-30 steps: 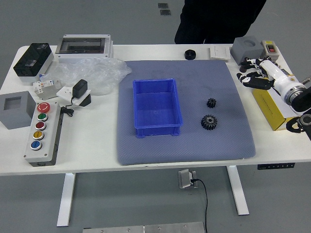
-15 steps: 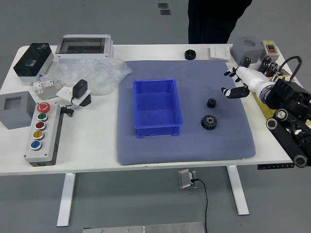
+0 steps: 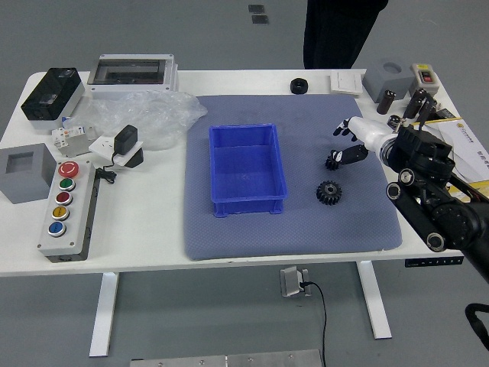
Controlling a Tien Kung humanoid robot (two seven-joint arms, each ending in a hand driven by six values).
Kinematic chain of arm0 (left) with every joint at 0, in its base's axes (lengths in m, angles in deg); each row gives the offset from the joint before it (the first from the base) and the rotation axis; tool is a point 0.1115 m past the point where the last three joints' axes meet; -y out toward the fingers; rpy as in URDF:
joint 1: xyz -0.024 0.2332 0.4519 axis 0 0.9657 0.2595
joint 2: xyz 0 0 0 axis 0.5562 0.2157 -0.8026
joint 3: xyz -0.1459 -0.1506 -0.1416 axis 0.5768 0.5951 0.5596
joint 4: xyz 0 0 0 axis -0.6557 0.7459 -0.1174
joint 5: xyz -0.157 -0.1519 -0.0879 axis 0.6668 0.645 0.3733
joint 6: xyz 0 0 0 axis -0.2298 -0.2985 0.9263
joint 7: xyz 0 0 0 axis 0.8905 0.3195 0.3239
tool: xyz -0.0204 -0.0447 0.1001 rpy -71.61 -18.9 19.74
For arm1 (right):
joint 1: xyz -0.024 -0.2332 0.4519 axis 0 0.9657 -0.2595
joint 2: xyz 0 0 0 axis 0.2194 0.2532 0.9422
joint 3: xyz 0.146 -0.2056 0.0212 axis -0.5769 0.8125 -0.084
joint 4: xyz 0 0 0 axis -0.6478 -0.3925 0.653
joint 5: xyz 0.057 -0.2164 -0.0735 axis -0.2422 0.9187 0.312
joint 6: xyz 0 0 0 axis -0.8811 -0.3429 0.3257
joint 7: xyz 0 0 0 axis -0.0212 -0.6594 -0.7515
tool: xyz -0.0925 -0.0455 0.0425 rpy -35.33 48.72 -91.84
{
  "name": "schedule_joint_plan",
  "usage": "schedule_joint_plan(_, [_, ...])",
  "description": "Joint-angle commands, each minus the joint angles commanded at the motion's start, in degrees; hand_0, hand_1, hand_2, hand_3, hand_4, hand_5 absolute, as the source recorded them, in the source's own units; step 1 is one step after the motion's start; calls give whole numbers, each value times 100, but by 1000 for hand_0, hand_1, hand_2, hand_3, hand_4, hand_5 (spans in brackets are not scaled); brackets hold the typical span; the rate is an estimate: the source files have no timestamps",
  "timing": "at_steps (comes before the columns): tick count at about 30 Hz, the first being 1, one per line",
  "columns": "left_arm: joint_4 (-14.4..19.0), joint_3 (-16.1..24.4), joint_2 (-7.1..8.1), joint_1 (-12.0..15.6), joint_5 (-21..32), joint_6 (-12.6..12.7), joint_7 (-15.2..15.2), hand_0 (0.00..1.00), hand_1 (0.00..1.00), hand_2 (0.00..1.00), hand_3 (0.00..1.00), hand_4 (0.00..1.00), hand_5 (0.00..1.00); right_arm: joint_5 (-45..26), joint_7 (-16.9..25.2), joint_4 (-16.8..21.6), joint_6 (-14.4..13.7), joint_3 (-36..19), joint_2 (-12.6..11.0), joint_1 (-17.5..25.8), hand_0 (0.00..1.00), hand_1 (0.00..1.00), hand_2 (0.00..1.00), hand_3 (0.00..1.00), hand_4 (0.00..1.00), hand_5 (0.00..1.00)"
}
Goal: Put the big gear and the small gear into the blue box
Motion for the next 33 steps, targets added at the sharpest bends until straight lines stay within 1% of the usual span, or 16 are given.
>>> schedule_joint_plan(6, [0, -3, -7, -7, 0, -1, 1, 807, 803, 779, 716, 465, 163, 39, 6, -234, 39, 60, 110, -60, 811, 734, 790, 774, 604, 276])
schedule_joint_plan(13, [0, -4, -15, -11, 1, -2, 5, 808, 804, 779, 716, 465, 163, 75, 6, -396, 64, 72, 185, -107, 810, 733, 787, 777, 603, 266])
schedule_joint_plan(14, [0, -5, -15, -10, 0, -2, 5, 808, 803, 779, 715, 464, 164, 82, 5, -420, 67, 74, 198, -111, 802, 727, 782, 774, 597, 250])
schedule_joint_plan(19, [0, -16, -18, -9, 0, -4, 6, 808, 803, 779, 715, 464, 164, 129, -1, -553, 85, 116, 269, -127, 802, 727, 782, 774, 597, 250])
schedule_joint_plan(26, [0, -21, -17, -10, -9, -6, 8, 808, 803, 779, 715, 464, 166, 202, -9, -671, 103, 174, 336, -139, 794, 721, 773, 787, 595, 240])
schedule_joint_plan(33, [0, -29, -16, -13, -6, -5, 8, 808, 801, 779, 715, 465, 165, 335, -14, -695, 96, 187, 381, -153, 783, 718, 764, 785, 594, 239])
